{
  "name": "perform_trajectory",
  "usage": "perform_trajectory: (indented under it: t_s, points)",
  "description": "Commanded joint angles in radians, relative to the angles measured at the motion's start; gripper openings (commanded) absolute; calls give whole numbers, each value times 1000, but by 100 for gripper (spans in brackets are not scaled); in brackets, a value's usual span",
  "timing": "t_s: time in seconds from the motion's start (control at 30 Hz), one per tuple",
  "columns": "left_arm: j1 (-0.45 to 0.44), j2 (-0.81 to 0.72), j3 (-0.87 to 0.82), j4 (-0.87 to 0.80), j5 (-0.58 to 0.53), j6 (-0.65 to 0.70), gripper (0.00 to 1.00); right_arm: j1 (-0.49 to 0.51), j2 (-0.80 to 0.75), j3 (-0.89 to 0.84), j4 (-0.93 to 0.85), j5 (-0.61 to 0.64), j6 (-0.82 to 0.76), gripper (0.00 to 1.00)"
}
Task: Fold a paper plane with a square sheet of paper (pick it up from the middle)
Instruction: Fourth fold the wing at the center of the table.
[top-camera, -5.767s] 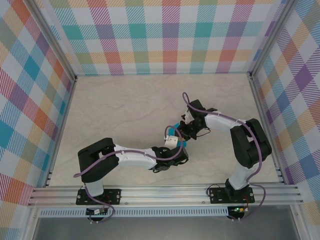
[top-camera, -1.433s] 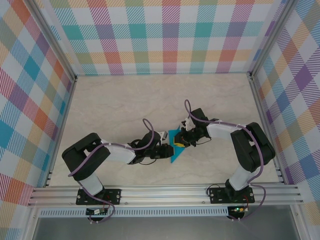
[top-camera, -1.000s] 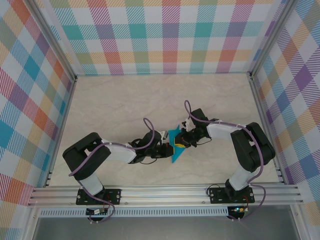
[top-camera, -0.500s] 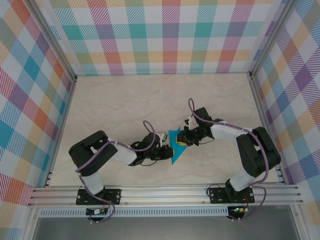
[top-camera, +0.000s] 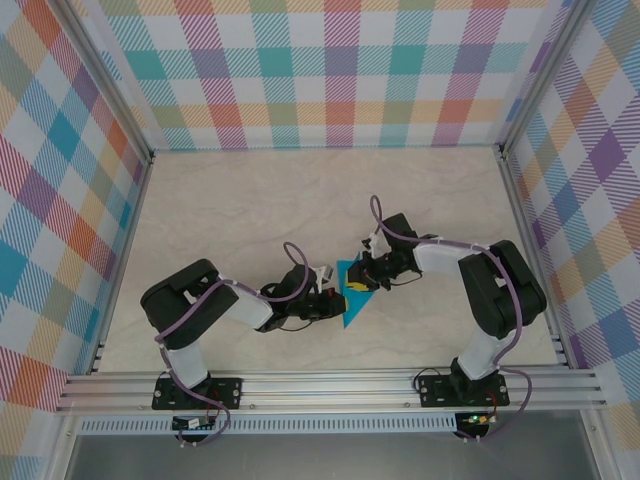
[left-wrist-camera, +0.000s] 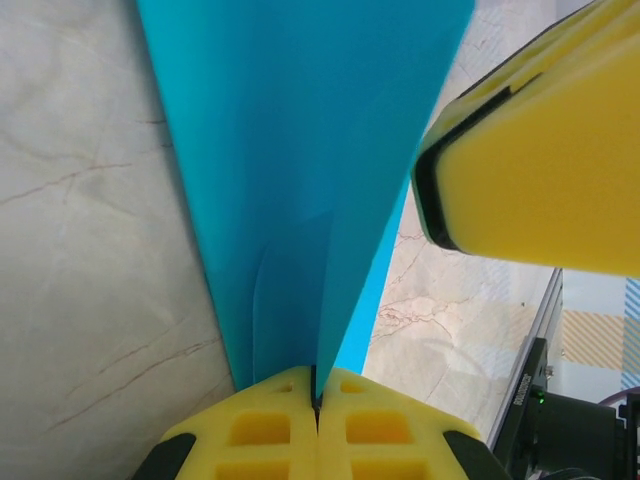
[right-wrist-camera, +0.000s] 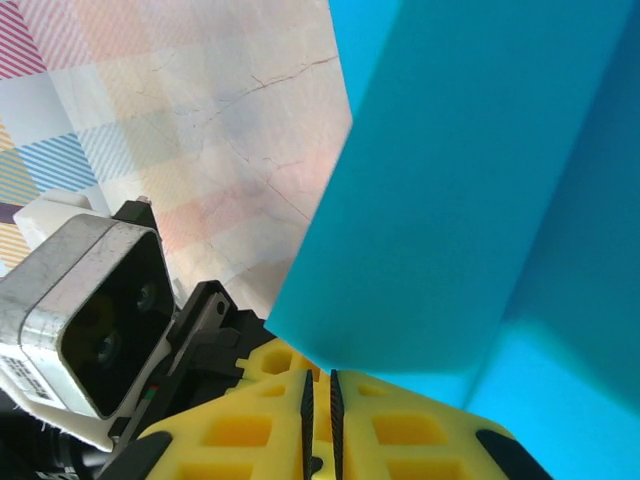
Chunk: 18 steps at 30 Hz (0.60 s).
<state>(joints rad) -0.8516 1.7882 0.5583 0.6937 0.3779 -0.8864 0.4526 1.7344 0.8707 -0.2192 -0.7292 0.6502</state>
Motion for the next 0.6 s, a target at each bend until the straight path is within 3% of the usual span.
perform_trajectory:
  t_s: [0.0, 0.4, 0.57]
  points:
    - [24, 38, -22, 4, 15, -19, 0, 5, 46, 30, 25, -29, -5, 15]
    - [32, 18, -3, -129, 0, -4, 0, 1, 116, 54, 7, 72, 0, 12]
    - [33, -5, 9, -200, -28, 3, 6, 1, 120, 48, -4, 98, 1, 12]
